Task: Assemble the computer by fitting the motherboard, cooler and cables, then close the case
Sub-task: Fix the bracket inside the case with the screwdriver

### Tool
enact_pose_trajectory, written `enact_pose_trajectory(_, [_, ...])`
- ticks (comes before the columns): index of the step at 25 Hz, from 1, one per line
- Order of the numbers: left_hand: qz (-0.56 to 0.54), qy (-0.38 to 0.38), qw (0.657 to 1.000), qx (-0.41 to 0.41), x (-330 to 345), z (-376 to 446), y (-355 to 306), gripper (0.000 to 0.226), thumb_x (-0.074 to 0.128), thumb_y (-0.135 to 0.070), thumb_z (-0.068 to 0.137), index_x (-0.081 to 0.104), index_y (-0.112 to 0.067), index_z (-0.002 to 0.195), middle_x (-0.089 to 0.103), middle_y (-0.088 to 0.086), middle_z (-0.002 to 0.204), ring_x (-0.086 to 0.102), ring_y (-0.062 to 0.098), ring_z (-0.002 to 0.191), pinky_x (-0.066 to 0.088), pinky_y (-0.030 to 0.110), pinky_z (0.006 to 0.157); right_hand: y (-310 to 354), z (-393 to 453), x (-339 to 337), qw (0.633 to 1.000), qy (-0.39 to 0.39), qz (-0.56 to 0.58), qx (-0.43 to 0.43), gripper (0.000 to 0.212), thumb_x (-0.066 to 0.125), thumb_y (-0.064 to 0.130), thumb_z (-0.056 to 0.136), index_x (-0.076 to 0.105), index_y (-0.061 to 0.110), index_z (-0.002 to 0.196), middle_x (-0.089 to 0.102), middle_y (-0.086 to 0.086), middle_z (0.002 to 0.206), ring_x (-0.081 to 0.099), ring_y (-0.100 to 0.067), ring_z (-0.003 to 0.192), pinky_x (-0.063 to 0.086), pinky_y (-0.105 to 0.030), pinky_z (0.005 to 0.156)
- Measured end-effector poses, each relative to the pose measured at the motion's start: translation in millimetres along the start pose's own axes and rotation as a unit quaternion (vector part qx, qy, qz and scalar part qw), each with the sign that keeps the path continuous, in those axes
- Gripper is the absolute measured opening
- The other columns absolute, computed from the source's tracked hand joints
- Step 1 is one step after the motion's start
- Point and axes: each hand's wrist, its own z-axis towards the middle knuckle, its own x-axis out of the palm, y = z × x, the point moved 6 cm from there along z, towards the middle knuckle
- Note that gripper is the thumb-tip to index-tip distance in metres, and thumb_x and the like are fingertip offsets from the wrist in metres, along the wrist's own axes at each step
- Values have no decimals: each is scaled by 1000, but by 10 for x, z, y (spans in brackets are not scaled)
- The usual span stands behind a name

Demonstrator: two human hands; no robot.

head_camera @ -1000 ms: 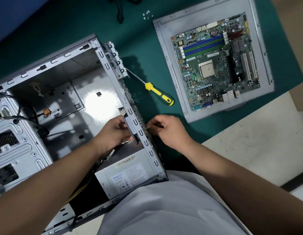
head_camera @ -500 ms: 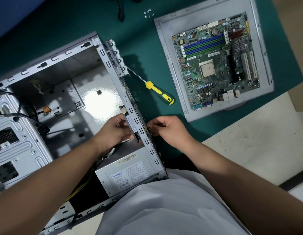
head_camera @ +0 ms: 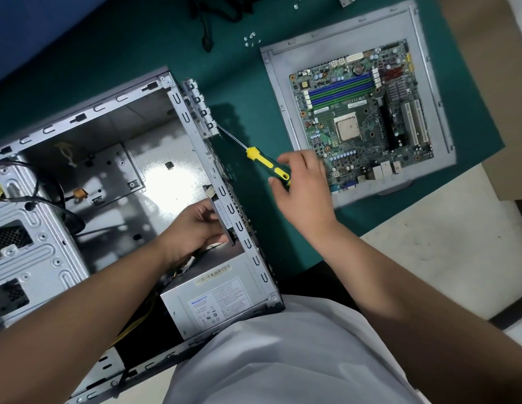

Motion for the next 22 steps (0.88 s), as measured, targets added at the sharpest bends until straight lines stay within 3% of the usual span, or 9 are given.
enact_pose_trajectory(2, [-3,3,1000,4,-2,6,4,19,57,20,91,63,11,107,79,6,86,75,14,79,59,23,73,-27,142,130,993,48,-103,15,48,74,31,89,57,13,130,52,-10,128,49,-30,118,40,-40,105])
enact_pose_trajectory(5, [-13,10,1000,12,5,9,-2,20,58,21,89,65,6,100,78,8,85,75,15,77,58,21,70,-33,204,262,989,90,-118,10,43,69,26,93,55,12,132,52,-12,130,49,-32,121,38,-38,108])
enact_pose_trajectory(9, [-15,4,1000,11,-7,27,24,21,58,22,88,65,7,102,78,9,85,74,15,75,58,20,67,-18,162,-14,999,27,27,7,39,69,19,94,58,11,130,58,-9,125,59,-25,114,48,-40,97])
enact_pose_trajectory(12, [-23,0,1000,6,-25,43,46,25,58,22,89,64,8,109,78,13,91,75,20,82,61,25,76,10,117,-410,981,-68,179,15,45,76,25,88,58,18,128,64,2,119,62,-10,112,52,-29,91])
enact_pose_trajectory(14, [-17,3,1000,8,-34,46,46,26,57,23,89,64,7,108,78,14,91,75,20,81,61,24,75,88,101,-610,970,-98,222,-2,46,77,30,88,58,22,128,66,6,117,63,-10,109,53,-30,92])
enact_pose_trajectory(19, [5,10,1000,7,-50,49,43,26,57,25,88,62,16,112,78,16,93,75,19,82,60,23,74,373,90,-727,980,-88,117,-136,45,64,31,100,53,17,141,59,-2,116,61,-14,96,55,-32,81])
enact_pose_trajectory(22, [12,6,1000,9,-47,40,20,26,57,25,88,59,20,113,78,13,89,75,18,80,60,24,74,389,92,-627,985,-46,114,-122,50,63,30,100,44,21,145,64,-7,117,69,-20,86,60,-43,76])
